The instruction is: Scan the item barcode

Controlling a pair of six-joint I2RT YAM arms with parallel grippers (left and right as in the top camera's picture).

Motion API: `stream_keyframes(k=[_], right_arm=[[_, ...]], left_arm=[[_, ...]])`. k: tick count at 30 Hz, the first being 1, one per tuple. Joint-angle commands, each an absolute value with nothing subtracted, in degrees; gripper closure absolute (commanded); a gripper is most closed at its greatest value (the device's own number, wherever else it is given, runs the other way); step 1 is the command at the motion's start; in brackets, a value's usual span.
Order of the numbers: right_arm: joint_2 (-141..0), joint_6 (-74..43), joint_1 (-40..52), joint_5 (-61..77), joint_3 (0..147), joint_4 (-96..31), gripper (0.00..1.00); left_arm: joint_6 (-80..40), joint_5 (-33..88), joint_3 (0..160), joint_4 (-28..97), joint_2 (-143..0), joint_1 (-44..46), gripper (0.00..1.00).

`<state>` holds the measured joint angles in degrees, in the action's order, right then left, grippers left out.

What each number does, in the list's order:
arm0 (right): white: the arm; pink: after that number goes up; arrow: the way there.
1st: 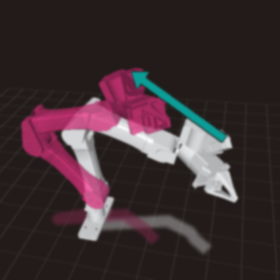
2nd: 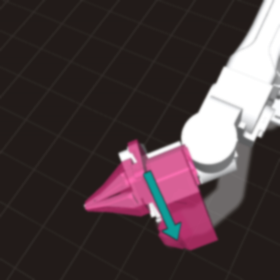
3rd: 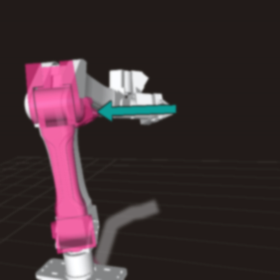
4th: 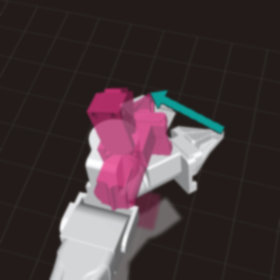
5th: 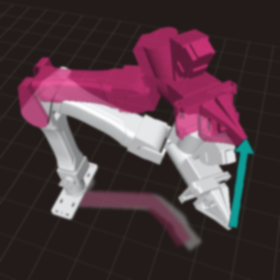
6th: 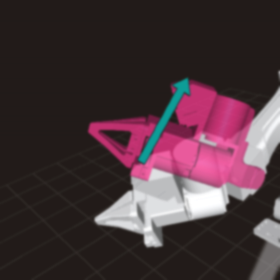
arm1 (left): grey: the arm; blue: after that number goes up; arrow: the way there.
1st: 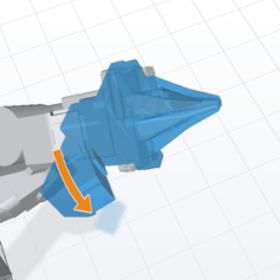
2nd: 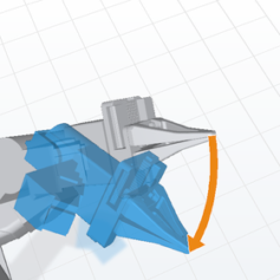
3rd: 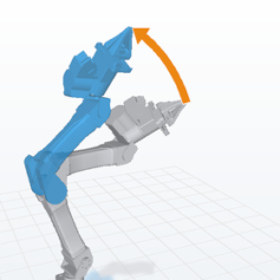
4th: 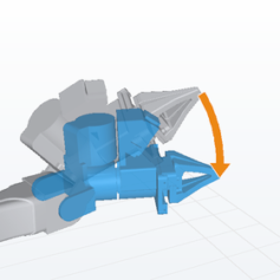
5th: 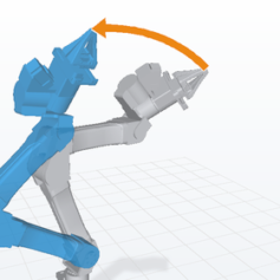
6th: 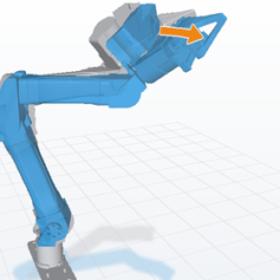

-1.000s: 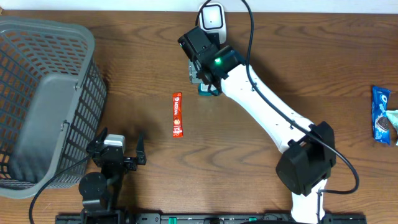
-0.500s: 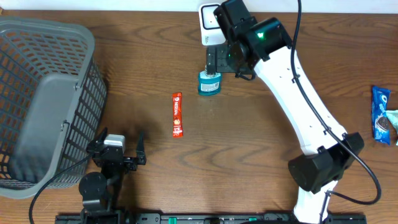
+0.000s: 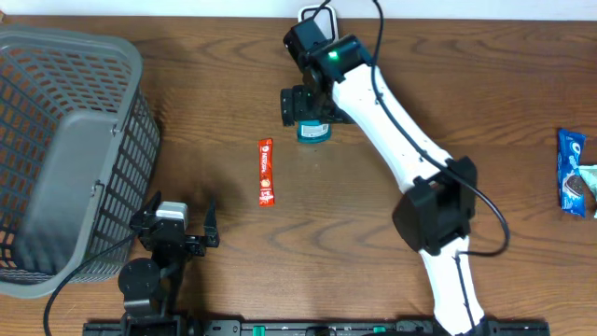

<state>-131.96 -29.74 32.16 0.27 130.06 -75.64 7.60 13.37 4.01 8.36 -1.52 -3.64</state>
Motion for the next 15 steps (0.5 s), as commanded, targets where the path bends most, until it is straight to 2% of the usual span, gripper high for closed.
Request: stream_keyframes(k=[1,6,9,15], right_arm=[[-135.1,-31.3,32.2,-0.1,134.6,-75.7,0.01],[-137.0,-31.7,32.2,-1.6,135.1,-75.7,0.02],[-138.0,-31.7,32.2,-1.6,135.1,-75.8,0.06],[-138.9,-31.7,32.0,-2.3,135.1,-76.0,0.26]], left_arm=[[8.3,13.6,3.1,9.8,-1.4,-3.4,0.02],[8.3,13.6,3.1,9.8,-1.4,-3.4,0.02],[8.3,13.6,3.1,9.8,-1.4,-3.4,0.02],[8.3,13.6,3.1,9.8,-1.4,-3.4,0.02]])
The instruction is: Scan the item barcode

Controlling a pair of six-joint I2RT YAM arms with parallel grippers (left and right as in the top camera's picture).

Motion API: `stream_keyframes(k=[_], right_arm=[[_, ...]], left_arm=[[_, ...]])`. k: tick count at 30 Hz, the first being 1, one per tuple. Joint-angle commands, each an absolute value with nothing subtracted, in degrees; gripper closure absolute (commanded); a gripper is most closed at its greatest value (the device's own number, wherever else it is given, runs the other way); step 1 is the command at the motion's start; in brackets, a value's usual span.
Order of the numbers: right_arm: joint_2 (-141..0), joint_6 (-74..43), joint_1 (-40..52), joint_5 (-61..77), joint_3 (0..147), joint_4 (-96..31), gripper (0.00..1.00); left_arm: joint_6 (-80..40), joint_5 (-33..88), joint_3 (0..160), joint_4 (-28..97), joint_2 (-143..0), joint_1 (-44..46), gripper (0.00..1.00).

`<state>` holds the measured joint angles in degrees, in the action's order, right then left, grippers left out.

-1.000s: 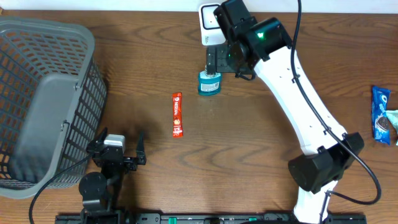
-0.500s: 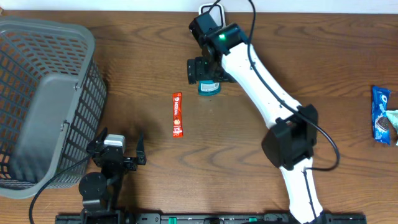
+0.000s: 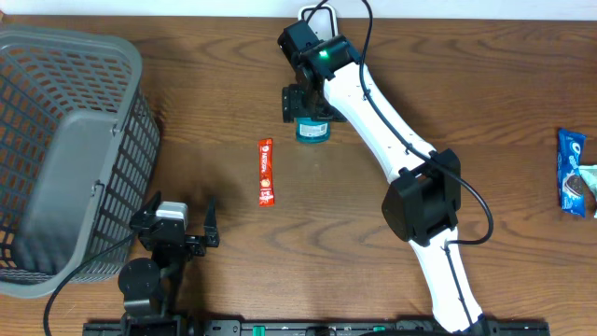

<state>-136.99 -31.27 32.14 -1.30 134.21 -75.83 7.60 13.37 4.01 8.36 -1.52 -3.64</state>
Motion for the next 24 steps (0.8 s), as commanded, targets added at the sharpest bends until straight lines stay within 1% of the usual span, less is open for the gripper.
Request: stream_keyframes(k=[1,3,6,8,11,14,20,24], right_arm=[[-138.9,-31.7,32.0,-2.7,135.1,-76.0,0.3],[-138.9,-31.7,32.0,-2.9,135.1,-76.1,0.34],[-138.9,-31.7,32.0,-3.0,135.1,-77.3,0.37],[-138.9,-31.7,32.0,-3.1,135.1,-78.2,0.44],[-138.9,-31.7,31.9,-3.1,135.2,-78.9,0.46],[-138.9,-31.0,31.9,-2.9,136.8,-81.5,0.51],[-138.9,-29.4,31.9,-1.4,144.7,-91.3,0.5],[-138.9,-26.2,31.9,3.5,148.0,-96.5,0.5]], left_arm=[[8.3,13.6,3.1,9.8,-1.4,-3.4,0.02],[8.3,13.6,3.1,9.8,-1.4,-3.4,0.02],[8.3,13.6,3.1,9.8,-1.4,-3.4,0.02],[8.3,13.6,3.1,9.8,-1.4,-3.4,0.02],[8.3,13.6,3.1,9.8,-1.4,-3.4,0.02],[8.3,13.6,3.1,9.8,-1.4,-3.4,0.02],[8.3,13.6,3.1,9.8,-1.4,-3.4,0.02],[8.3,13.6,3.1,9.8,-1.4,-3.4,0.02]])
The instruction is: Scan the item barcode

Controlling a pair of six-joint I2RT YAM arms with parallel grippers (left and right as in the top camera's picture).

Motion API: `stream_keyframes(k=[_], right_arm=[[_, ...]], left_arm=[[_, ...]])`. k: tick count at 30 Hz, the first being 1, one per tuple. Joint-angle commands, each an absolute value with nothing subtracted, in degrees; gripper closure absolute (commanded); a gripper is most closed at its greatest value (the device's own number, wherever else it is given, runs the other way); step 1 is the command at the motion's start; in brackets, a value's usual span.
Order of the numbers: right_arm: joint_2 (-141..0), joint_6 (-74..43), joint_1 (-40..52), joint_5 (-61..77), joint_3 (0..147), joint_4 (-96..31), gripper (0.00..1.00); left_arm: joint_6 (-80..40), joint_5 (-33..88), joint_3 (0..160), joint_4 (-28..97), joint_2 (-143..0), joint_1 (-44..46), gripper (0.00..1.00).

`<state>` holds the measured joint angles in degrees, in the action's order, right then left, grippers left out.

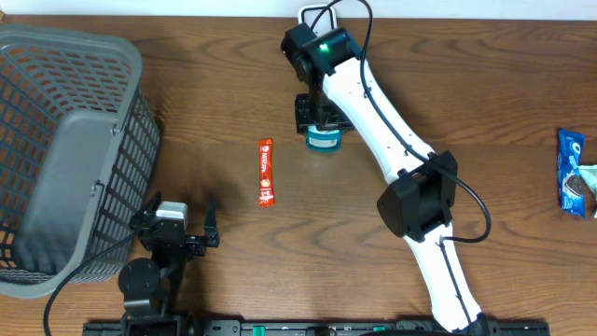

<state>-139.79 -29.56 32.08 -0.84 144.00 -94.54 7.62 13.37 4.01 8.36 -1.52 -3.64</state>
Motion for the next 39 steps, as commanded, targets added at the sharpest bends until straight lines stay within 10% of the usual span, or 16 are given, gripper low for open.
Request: stream_keyframes(k=[1,39], right_arm=[[-138.9,-25.5,31.9,4.7,148.1,-97.1,0.49],[-138.9,-28.3,33.9,-1.7,135.1,-89.7,0.49]], left_arm=[[8.3,13.6,3.1,9.8,-1.4,-3.4,0.02],[8.3,13.6,3.1,9.8,-1.4,-3.4,0.02]])
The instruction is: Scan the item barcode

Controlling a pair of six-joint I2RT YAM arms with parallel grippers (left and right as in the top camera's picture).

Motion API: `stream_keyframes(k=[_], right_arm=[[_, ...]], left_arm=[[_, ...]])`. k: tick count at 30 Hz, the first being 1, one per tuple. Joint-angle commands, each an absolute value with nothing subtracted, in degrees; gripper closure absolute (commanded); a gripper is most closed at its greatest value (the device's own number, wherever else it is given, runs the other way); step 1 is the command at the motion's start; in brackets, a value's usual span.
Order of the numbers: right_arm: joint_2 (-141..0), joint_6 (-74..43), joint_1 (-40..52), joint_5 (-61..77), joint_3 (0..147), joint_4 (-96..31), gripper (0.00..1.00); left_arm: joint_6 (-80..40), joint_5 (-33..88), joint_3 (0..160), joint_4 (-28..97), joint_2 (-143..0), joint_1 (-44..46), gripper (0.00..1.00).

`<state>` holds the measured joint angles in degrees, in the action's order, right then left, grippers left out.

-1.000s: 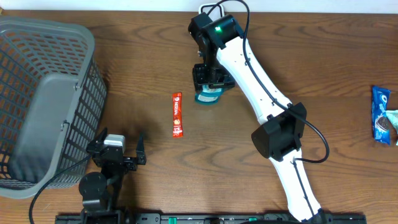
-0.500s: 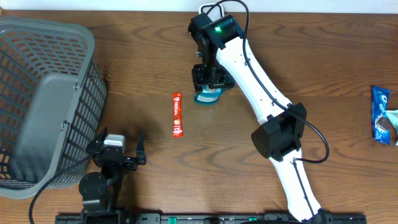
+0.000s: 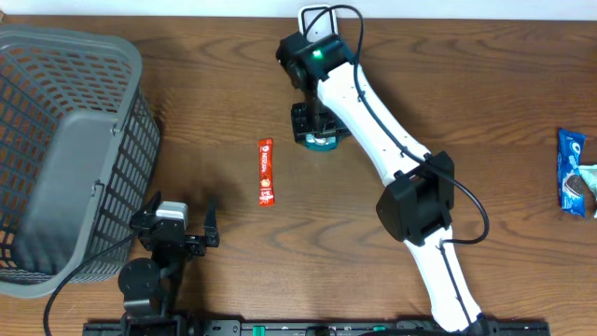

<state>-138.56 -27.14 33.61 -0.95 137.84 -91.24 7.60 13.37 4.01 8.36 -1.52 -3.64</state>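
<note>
A slim red sachet (image 3: 266, 172) lies flat on the wooden table, left of centre. My right arm reaches to the back of the table, and its gripper (image 3: 314, 129) sits right over a small teal object (image 3: 319, 143). The fingers close around it, and only the object's lower rim shows. My left gripper (image 3: 179, 210) rests near the front edge beside the basket. It is open with nothing between its fingers, well short of the sachet.
A large grey mesh basket (image 3: 65, 140) fills the left side. A blue cookie pack (image 3: 571, 182) lies at the far right edge. A white device with a black cable (image 3: 317, 14) stands at the back edge behind the right arm.
My right gripper and the teal object under it have shifted slightly left and toward the back. The sachet and my left arm have not moved.
My right gripper was at the back, just behind the teal object, and stayed there half a second later. Then it stood over the object, which lay a little nearer the front and right. Now both sit slightly left again. Sachet and left gripper stayed put.
</note>
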Motion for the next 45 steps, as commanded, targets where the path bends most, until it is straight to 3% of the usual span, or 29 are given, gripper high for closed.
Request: stream_keyframes(k=[1,5,10,19,27,39,45], right_arm=[[-138.9,-28.3,33.9,-1.7,134.6,-89.1,0.48],[-138.9,-28.3,33.5,-1.9,134.1,-86.5,0.46],[-138.9,-28.7,32.6,-1.8,134.1,-86.1,0.55],[-138.9,-28.7,32.8,-0.5,135.0,-90.5,0.59],[-138.2,-28.4,32.3,-0.5,140.5,-97.2,0.6],[-137.2,-26.1,32.2,1.7,143.2,-97.2,0.56],[-137.2,-30.1,32.2,-4.7,143.2,-94.8,0.55]], left_arm=[[8.3,13.6,3.1,9.8,-1.4,-3.4,0.02],[8.3,13.6,3.1,9.8,-1.4,-3.4,0.02],[8.3,13.6,3.1,9.8,-1.4,-3.4,0.02],[8.3,13.6,3.1,9.8,-1.4,-3.4,0.02],[8.3,13.6,3.1,9.8,-1.4,-3.4,0.02],[8.3,13.6,3.1,9.8,-1.4,-3.4,0.02],[8.3,13.6,3.1,9.8,-1.4,-3.4,0.02]])
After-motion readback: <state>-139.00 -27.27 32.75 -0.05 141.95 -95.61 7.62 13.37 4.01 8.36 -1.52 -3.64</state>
